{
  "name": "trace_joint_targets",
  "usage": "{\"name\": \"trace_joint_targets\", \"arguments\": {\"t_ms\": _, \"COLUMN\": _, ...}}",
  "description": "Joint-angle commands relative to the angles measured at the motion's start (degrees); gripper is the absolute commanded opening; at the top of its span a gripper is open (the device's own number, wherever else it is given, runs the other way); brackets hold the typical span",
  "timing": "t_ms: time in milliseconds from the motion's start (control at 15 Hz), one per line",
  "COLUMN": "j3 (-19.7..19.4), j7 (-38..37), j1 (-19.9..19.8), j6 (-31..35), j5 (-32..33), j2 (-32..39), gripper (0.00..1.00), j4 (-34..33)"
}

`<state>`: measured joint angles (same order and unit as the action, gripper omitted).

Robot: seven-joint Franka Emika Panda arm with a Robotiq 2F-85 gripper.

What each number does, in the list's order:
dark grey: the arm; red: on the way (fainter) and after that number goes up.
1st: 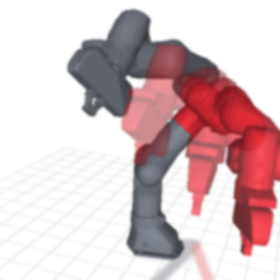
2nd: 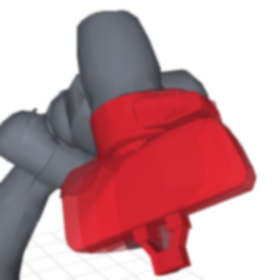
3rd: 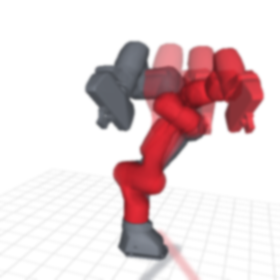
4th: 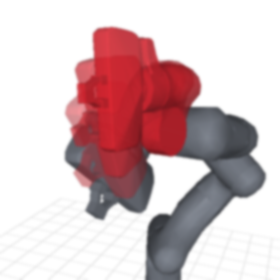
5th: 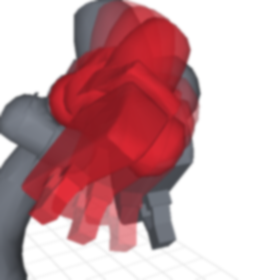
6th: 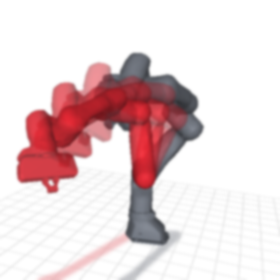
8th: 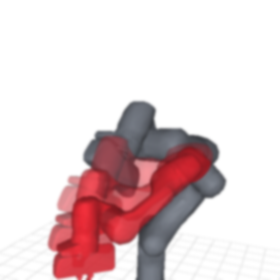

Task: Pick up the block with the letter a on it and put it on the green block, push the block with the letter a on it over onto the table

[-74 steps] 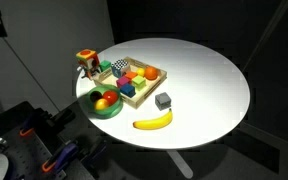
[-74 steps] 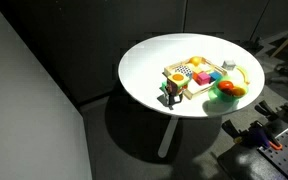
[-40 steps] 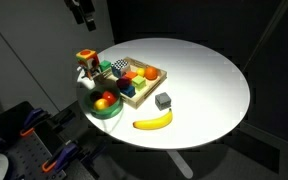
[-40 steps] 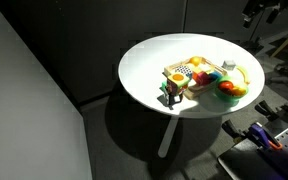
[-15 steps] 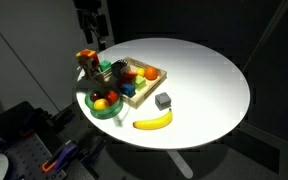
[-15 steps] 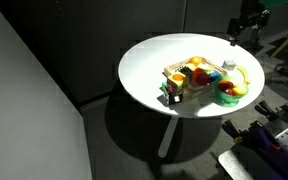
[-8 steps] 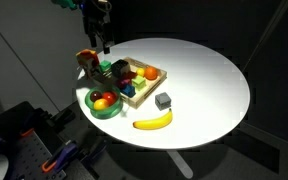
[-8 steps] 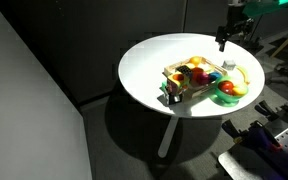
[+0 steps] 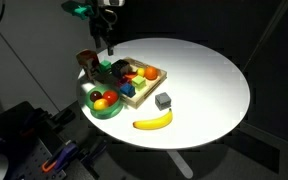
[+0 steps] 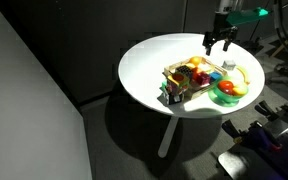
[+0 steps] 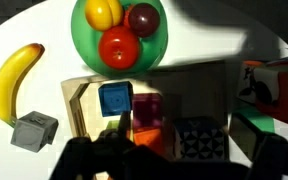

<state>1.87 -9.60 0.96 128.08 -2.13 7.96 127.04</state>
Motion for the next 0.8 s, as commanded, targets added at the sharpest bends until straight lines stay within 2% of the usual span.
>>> {"name": "trace_joint_targets", "arguments": {"t_ms": 0, "j3": -0.05, "j7": 1.03, "j1": 0.48, "j6": 1.99, "j5": -1.08, "j2": 3.5, "gripper": 1.0, "j4": -3.38}}
{"name": "trace_joint_targets", "arguments": {"t_ms": 733, "j3": -0.25, "j7": -0.74, "j1": 3.32, "j6": 7.8, "j5": 0.76, "j2": 13.89, "gripper": 1.0, "j4": -9.91}}
